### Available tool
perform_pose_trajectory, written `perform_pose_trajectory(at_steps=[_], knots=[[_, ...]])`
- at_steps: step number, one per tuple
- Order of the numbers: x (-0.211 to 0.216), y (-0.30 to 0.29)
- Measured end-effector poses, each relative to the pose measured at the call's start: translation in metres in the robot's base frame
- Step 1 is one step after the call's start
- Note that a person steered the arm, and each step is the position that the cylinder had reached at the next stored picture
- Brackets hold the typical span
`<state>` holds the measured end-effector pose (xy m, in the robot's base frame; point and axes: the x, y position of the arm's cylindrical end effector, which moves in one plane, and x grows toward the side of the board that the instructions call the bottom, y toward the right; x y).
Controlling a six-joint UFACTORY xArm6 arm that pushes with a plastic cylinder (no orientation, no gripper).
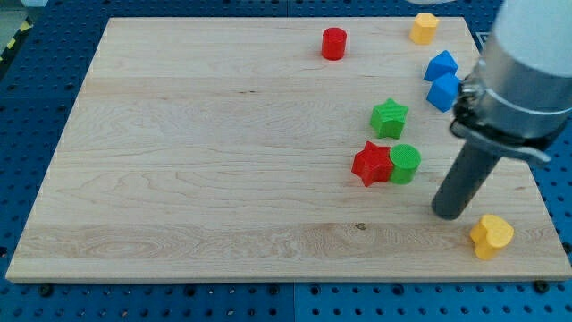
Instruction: Move the green circle into the red star
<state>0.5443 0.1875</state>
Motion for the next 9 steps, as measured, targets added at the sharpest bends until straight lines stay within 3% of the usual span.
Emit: perform_pose_trajectory(at_steps=[1, 3, 6, 7, 8, 9], knots=[[-0.034, 0.009], [-0.051, -0.003], [-0.051, -0.089], [-0.051, -0.072], [-0.052, -0.015], [-0.088, 0.001]])
